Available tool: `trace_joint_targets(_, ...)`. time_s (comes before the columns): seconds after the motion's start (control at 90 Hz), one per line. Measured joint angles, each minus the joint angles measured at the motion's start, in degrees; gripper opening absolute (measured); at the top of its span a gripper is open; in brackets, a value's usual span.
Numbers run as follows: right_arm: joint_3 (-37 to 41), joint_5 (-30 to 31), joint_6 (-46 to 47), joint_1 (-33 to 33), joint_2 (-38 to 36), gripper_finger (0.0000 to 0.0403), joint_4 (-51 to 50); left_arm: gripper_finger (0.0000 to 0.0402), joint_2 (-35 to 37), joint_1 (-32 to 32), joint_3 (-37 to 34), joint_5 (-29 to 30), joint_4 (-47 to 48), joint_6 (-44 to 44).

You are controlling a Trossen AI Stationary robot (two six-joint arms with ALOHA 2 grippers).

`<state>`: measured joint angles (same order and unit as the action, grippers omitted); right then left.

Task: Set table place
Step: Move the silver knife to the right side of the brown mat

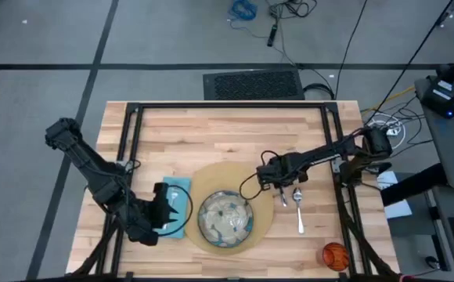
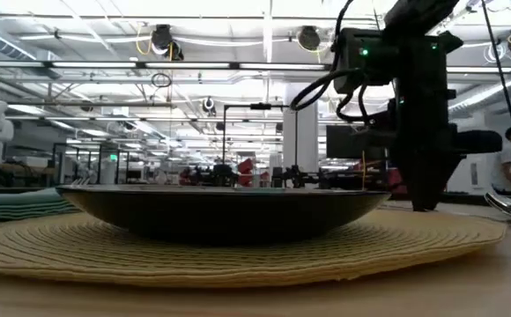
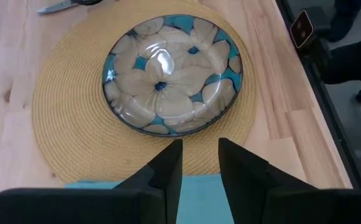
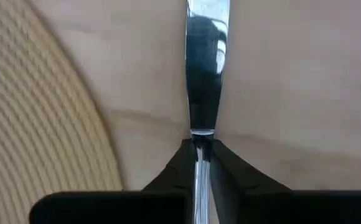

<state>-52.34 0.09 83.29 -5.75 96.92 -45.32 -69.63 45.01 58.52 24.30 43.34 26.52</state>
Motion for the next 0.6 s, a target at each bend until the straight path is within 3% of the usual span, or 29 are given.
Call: trace_joint_targets(0.6,0.11,-0.52,18.82,-13.42,0.11,0.0011,4.68,0.0088,0.0,0.0,0.0,-0.01,0.01,-0.11)
